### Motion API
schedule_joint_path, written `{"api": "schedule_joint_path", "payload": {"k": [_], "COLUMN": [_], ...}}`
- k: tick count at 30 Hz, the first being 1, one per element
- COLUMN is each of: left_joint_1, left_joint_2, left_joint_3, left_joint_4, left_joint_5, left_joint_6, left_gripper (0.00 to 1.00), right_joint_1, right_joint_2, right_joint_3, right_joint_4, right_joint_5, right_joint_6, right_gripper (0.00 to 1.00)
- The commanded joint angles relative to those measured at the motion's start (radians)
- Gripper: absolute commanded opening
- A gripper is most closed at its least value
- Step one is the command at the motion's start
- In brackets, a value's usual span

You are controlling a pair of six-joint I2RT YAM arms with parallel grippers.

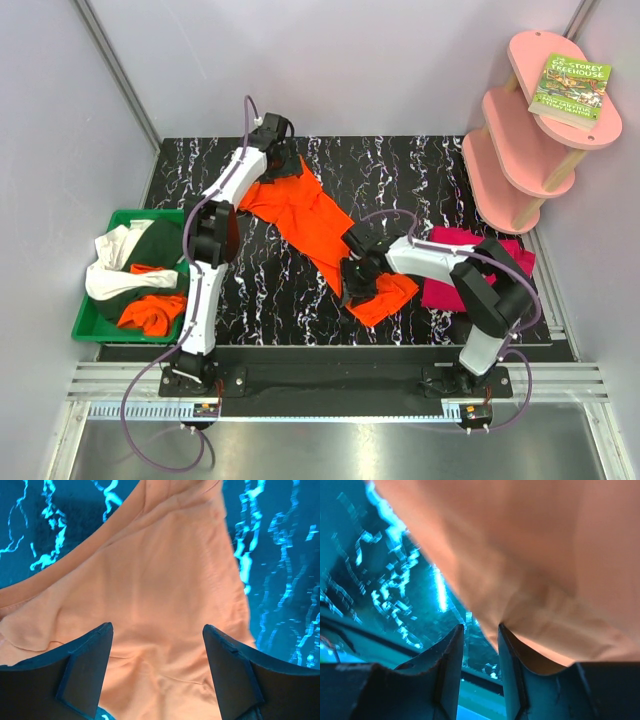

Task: Fold and stack the t-shirts
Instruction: Rotate the tshirt 80 degrees

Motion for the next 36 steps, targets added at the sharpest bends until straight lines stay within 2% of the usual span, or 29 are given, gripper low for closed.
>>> {"api": "schedule_joint_path", "payload": {"k": [1, 6, 9, 12, 18, 25, 36], "left_joint_1": [0.003, 0.003, 0.003, 0.003, -0.001, -0.008, -0.008], "left_joint_2": [-0.013, -0.182, -0.3, -0.368, -0.397, -0.371, -0.248], "left_joint_3": [0.02, -0.202, -0.342, -0.477, -0.659, -0.698, -0.543], "left_joint_4": [-0.017, 0.048, 0.081, 0.089, 0.107, 0.157, 0.112], "left_joint_5": [0.032, -0.074, -0.103, -0.111, -0.096, -0.117, -0.143], "left_joint_6": [-0.003, -0.02, -0.026, -0.057, -0.129, -0.112, -0.097], "left_gripper": [0.79, 0.81, 0.81, 0.8, 0.74, 0.74, 0.76], "right_joint_1": [0.026, 0.019, 0.005, 0.003, 0.005, 0.006, 0.019], "right_joint_2": [-0.023, -0.207, -0.28, -0.275, -0.218, -0.2, -0.229], "right_joint_3": [0.062, 0.105, 0.15, 0.18, 0.15, 0.056, -0.06], "right_joint_4": [-0.032, -0.059, -0.065, -0.068, -0.09, -0.076, -0.029], "right_joint_5": [-0.001, 0.303, 0.402, 0.428, 0.474, 0.458, 0.37], "right_joint_6": [-0.056, -0.057, -0.076, -0.132, -0.157, -0.11, -0.06], "right_gripper": [0.41, 0.43, 0.45, 0.45, 0.43, 0.42, 0.41]}}
